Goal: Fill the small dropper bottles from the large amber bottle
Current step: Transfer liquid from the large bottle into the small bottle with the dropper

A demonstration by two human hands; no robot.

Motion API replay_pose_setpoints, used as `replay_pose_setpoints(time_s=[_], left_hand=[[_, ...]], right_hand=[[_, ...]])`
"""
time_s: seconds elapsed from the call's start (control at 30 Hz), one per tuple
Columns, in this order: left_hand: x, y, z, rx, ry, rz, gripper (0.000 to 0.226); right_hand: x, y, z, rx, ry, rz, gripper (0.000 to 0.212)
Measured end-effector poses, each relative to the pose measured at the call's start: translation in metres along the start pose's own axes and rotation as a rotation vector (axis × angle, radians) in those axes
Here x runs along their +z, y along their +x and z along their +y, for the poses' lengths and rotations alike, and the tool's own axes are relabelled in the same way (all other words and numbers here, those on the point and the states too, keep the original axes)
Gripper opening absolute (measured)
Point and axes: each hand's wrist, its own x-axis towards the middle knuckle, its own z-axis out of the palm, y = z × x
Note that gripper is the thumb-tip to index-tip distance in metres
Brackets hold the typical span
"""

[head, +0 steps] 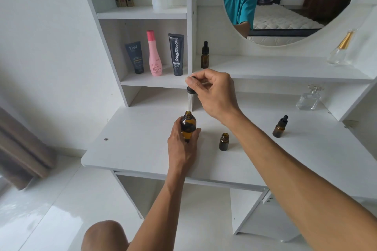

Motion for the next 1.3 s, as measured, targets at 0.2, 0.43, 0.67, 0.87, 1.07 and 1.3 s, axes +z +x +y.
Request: replay_pose_setpoints(time_s=[0.2,0.43,0.67,0.87,1.07,1.3], left_hand=[[-0.001,-0.001,0.002,-0.015,0.008,0.000,0.043],[0.000,0.000,0.001,-0.010,0.000,-0.001,0.043],[0.000,-0.001,0.000,0.005,-0.011,-0.002,0.042],[-0.001,0.000,0.000,-0.003,-0.012,-0.014,0.040],[-0.003,-0.001,0.004,-0.001,0.007,-0.023,0.040],[-0.003,-0.002,0.004,-0.001,0.011,-0.029,0.038]], right_hand=[[0.003,0.001,0.003,-0.033,-0.044,-0.019,0.016],[0.009,-0.004,0.013,-0.010,-0.070,-0.057,0.018],[0.016,-0.016,0.029,0.080,-0.035,-0.103,0.017],[0.020,-0.019,0.038,0.104,-0.092,-0.097,0.018],[0.021,-0.022,0.042,0.103,-0.128,-0.096,0.020],[0.021,-0.024,0.042,0.109,-0.140,-0.095,0.020]])
